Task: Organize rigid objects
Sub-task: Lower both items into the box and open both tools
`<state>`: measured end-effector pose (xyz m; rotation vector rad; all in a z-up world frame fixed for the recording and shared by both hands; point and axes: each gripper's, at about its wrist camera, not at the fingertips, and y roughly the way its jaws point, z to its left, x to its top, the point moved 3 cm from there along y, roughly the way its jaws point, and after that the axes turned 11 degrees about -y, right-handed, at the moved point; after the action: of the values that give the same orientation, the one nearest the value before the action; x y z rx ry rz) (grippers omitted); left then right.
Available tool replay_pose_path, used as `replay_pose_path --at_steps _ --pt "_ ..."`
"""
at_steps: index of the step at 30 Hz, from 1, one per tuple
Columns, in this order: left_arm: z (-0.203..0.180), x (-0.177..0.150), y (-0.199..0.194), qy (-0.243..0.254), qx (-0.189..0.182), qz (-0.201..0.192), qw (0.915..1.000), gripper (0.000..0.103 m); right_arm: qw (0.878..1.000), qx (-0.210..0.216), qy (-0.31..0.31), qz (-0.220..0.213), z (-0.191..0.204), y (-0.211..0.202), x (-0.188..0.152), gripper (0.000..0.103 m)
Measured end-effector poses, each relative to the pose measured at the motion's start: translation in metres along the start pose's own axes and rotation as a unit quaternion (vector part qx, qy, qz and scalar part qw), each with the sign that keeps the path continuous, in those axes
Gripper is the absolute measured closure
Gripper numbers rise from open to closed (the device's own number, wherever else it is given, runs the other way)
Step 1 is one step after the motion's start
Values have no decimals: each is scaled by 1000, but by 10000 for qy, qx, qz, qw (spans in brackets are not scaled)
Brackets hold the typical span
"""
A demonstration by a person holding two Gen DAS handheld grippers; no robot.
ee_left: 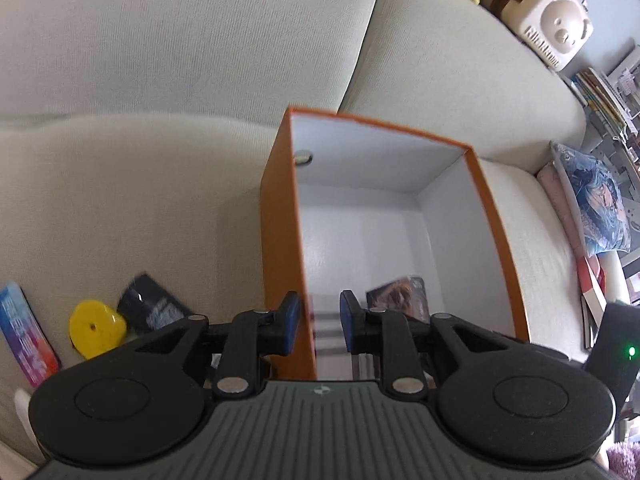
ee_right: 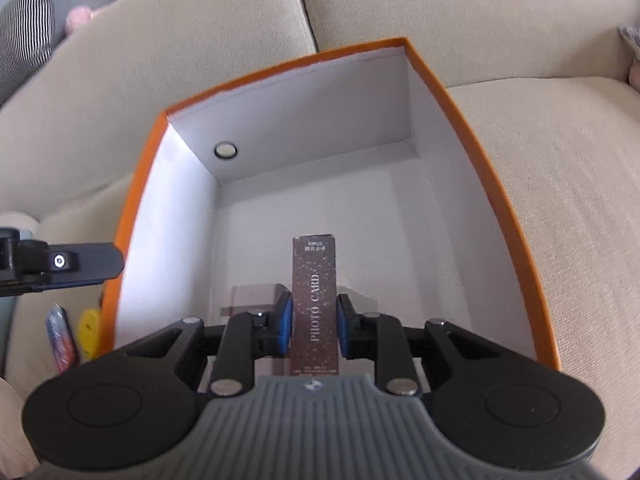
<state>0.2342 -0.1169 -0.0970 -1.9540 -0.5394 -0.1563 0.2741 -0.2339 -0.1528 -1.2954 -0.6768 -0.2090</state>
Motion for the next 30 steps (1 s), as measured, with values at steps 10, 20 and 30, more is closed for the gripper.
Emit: replay_pose_path --at_steps 10,20,30 --pt "10 -6 10 -106 -165 252 9995 77 9985 415 109 344 6 15 -5 80" --pt "13 -4 13 -204 -250 302 9990 77 9941 614 249 855 -11 30 5 75" --pt "13 -4 16 -246 -256 343 9988 77 9917 -119 -656 1096 -5 40 7 57"
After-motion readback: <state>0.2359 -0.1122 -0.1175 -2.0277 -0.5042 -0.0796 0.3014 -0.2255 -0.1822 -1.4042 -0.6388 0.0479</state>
